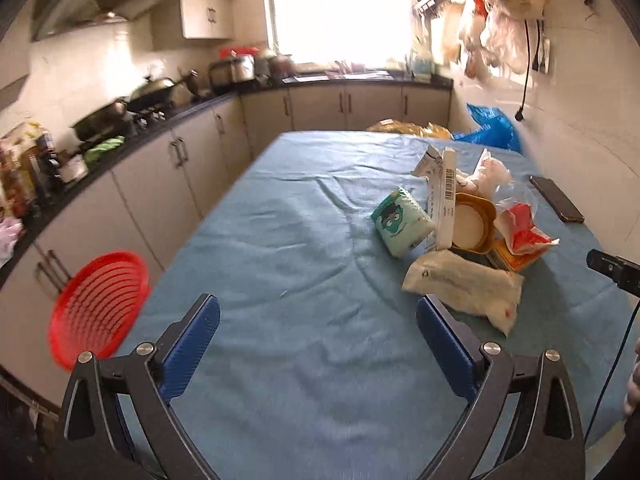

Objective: Collect trash
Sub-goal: 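Move both tools toward the trash pile on the blue table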

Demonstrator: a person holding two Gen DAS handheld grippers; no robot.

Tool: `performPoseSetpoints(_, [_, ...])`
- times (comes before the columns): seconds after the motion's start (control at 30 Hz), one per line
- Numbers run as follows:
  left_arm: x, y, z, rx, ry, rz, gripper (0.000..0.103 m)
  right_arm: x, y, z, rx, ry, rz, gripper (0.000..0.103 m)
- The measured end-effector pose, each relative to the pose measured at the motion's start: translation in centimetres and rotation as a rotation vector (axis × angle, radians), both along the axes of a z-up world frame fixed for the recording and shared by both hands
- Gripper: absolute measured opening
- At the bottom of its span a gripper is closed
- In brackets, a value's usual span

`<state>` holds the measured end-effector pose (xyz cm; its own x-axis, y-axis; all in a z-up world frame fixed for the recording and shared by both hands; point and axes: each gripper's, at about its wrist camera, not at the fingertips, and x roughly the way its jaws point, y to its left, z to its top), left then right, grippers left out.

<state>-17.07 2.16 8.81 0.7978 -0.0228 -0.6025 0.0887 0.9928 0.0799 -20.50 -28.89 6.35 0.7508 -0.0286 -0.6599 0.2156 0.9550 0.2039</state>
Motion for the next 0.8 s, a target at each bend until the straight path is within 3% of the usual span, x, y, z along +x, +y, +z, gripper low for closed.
performPoseSetpoints(0.13, [-2.7,1.3,0.3,0.017,-0.052,0.08,0.096,-1.5,2.7,-0.3,0.023,-0.021,0.046,0.082])
performPoseSetpoints(0.27, [-4.7,2.8,0.8,-0.017,-0.054,0.072,0.091,-2.8,4.5,0.2,0.009,-0.06,0.049,0.082])
performPoseSetpoints(0.43, [-6.9,3.3,1.6,0.01,-0.091,0.08,0.091,-4.8,5.8,0.8,0.005,-0.114,0.075,0.082])
performPoseSetpoints(0.6, [-8.5,3.3,2.2,0.034,-0.126,0.077,0.091,-5.8,6.6,0.6,0.004,-0.106,0.108,0.083])
performPoseSetpoints(0.8, [-11.0,4.8,3.5,0.028,-0.176,0.097,0.091,-8.0,6.8,1.0,0.089,-0.116,0.145,0.083])
